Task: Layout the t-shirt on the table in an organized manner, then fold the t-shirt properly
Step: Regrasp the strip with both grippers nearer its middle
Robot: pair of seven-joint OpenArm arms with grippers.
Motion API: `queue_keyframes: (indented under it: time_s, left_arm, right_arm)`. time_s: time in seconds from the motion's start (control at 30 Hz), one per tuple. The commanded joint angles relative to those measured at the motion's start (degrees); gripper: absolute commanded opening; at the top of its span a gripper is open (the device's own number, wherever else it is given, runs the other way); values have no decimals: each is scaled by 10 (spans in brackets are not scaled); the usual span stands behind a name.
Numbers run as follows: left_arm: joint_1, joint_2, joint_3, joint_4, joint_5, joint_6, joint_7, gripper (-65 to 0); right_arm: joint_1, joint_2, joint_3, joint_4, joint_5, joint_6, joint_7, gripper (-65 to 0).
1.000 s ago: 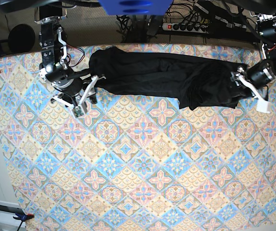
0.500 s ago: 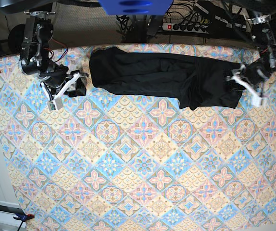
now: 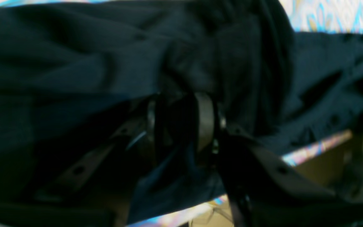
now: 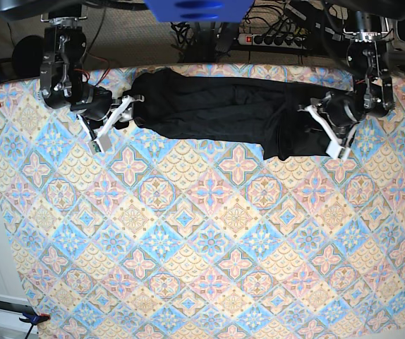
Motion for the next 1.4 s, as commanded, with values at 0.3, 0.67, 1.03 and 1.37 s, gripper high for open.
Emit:
queue_keyframes:
  time_s: [0.3, 0.67, 1.03, 1.37]
  left_arm:
    - [2, -20, 27, 9, -7, -2, -58, -508]
    - [-3, -24, 26, 9, -8, -2, -60, -508]
    - [-3, -24, 24, 9, -8, -2, -60, -508]
    - [-4, -24, 23, 9, -10, -2, -60, -508]
  right_arm:
    - [5, 7, -16, -52, 11, 2, 8, -307]
    - [9, 7, -78, -61, 72, 2, 13, -307]
    - [10, 7, -81, -82, 70, 2, 14, -306]
    - [10, 6, -123, -123, 69, 2, 39, -306]
